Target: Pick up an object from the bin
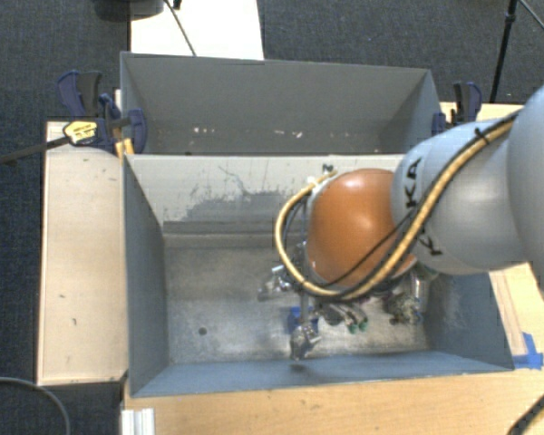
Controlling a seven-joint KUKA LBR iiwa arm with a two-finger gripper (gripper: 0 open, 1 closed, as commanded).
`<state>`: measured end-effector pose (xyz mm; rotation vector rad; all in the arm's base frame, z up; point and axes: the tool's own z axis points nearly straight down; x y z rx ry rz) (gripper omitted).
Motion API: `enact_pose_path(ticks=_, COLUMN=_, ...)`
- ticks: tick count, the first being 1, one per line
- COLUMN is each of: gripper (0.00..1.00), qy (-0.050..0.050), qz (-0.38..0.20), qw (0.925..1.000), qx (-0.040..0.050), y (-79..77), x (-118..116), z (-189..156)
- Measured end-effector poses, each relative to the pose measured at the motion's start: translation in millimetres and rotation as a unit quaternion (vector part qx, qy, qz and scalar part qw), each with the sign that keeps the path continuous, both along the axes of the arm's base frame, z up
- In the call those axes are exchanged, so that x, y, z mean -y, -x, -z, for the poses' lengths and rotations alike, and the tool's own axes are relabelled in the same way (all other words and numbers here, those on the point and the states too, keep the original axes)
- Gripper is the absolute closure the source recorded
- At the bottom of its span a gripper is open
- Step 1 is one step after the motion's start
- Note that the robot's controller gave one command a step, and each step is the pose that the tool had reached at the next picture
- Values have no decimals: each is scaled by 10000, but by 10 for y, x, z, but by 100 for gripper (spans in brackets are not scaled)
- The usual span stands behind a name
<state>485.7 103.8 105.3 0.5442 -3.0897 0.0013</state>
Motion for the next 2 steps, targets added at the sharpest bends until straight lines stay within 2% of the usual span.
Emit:
enact_pose_path(ticks=1, gripper=0, qy=-30, qz=355, qw=9993, qx=89, y=-20, x=677, z=329)
enact_pose_path(ticks=2, gripper=100, qy=-30, qz=372, qw=9992, qx=107, y=-31, x=659, z=308)
